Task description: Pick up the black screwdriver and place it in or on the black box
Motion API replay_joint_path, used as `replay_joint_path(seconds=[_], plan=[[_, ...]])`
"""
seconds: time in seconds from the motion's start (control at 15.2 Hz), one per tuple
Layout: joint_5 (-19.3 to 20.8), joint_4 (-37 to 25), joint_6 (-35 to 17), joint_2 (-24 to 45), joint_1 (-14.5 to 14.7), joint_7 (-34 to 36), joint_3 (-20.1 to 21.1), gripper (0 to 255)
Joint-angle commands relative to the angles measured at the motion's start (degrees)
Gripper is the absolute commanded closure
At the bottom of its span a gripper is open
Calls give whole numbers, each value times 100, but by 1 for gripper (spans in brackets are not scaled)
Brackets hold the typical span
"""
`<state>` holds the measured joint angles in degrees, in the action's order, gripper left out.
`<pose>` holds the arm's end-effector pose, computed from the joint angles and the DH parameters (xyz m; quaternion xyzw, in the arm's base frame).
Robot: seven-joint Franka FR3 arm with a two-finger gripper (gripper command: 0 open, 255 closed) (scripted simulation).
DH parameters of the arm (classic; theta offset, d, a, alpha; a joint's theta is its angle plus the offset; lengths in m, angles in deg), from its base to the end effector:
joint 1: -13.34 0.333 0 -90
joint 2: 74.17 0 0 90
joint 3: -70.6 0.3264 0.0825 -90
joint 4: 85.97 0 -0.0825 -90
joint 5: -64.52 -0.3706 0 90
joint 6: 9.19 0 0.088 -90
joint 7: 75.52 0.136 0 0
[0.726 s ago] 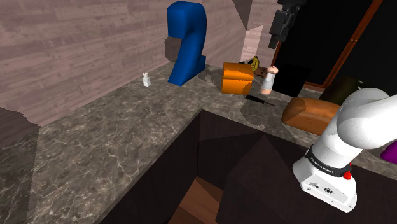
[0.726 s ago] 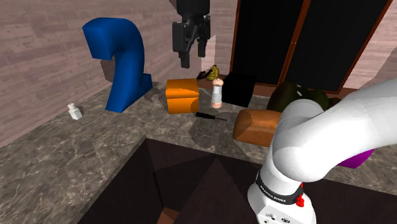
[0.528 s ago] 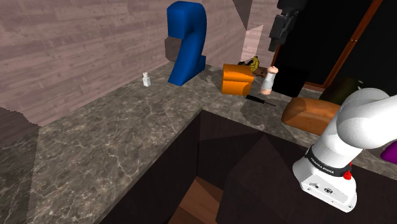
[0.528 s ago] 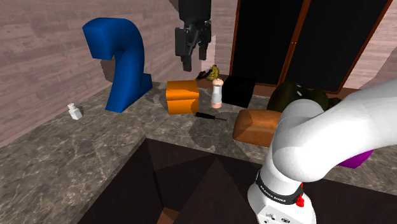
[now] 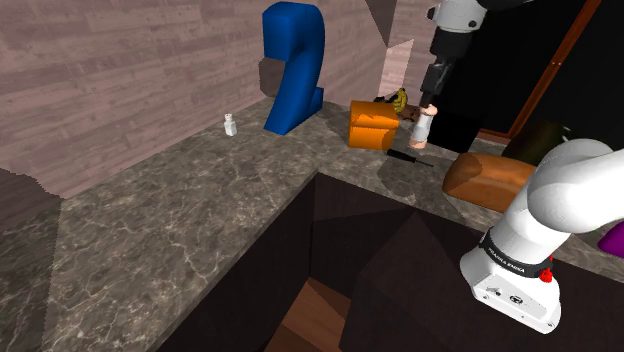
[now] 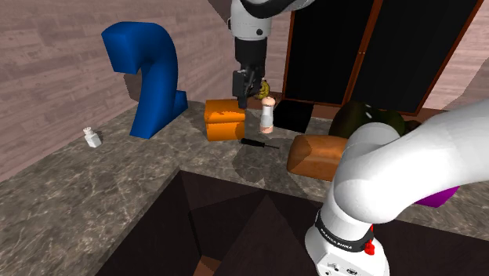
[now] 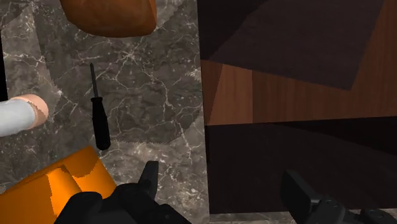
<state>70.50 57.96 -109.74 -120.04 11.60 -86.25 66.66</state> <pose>0.2932 -0.0444 0.5166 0.9975 0.0624 0.0176 0.0294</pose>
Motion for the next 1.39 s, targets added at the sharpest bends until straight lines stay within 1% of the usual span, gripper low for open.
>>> replay_joint_path(seconds=[0.0, 0.26, 0.46, 0.86, 1.12, 1.32], plan=[[137, 312, -391, 39, -62, -169, -161, 0], [430, 735, -1159, 317, -219, -527, -536, 0], [645, 965, -1779, 652, -337, -793, -833, 0], [986, 1171, -3105, 1651, -524, -1344, -1454, 0], [1044, 1114, -4011, 2530, -550, -1771, -1890, 0], [888, 974, -4672, 3275, -489, -2193, -2222, 0]])
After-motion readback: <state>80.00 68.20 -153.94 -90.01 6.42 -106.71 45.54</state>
